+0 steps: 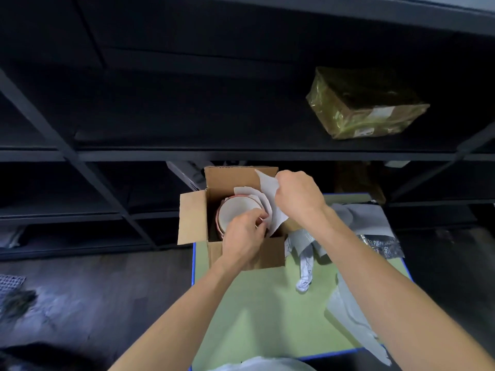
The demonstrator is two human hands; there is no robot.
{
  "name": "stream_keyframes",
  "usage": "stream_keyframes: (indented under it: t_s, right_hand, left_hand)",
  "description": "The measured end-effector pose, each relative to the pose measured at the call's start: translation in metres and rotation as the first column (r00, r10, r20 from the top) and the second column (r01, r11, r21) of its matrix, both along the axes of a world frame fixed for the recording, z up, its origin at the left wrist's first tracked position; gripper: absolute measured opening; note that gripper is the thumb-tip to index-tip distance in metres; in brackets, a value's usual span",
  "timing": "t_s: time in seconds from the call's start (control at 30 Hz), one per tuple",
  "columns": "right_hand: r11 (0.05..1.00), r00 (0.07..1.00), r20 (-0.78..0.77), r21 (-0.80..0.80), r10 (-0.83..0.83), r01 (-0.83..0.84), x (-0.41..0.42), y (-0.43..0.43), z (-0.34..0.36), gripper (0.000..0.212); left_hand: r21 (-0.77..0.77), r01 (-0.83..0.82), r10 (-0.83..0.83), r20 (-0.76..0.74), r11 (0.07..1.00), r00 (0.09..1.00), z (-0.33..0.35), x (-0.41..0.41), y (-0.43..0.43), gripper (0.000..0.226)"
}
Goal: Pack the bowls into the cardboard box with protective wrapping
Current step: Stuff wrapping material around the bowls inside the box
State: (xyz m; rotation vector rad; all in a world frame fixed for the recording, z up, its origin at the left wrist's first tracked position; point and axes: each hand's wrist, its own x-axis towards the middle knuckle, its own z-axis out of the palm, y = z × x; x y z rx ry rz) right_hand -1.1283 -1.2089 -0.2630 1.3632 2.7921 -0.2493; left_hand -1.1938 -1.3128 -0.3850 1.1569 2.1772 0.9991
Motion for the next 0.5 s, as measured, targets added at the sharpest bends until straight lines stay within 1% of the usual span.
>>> stream_keyframes:
  t_s: [0.07, 0.17, 0.23, 0.3, 0.4, 0.5]
  right_hand:
    - [1.0, 1.0, 0.024, -0.015, 0.003, -0.002, 0.0, -0.007, -0.013, 0.017]
    - [0.998, 1.0, -0.014, -0.053, 0.016, -0.017, 0.004, -0.01, -0.035, 0.009]
    - [0.994, 0.998, -0.054, -0.105, -0.022, 0.016, 0.01, -0.012, -0.046, 0.007]
    - [0.993, 0.998, -0.043, -0.114, -0.048, 0.043, 0.014, -0.016, -0.055, 0.005]
    - [0.998, 0.999, -0.025, -0.064, -0.022, 0.02, 0.017, -0.018, -0.064, 0.009]
    - [0.999, 0.995, -0.096, -0.02, 0.024, -0.026, 0.022, -0.017, -0.067, 0.02]
  left_hand:
    - [-0.022, 0.018, -0.019, -0.053, 1.0, 0.998, -0.001, 0.001, -0.001, 0.015]
    - [-0.029, 0.026, -0.029, -0.119, 0.999, 0.992, -0.002, 0.003, -0.003, 0.018]
    - [-0.024, 0.014, -0.017, -0.128, 1.0, 0.992, -0.003, 0.004, -0.004, 0.017]
    - [-0.022, 0.002, -0.005, -0.126, 1.0, 0.992, -0.004, 0.005, -0.003, 0.017]
    - [0.029, -0.003, 0.006, -0.124, 1.0, 0.992, -0.003, 0.006, -0.006, 0.017]
    - [0.089, 0.045, -0.032, -0.138, 0.995, 0.99, -0.002, 0.007, -0.016, 0.015]
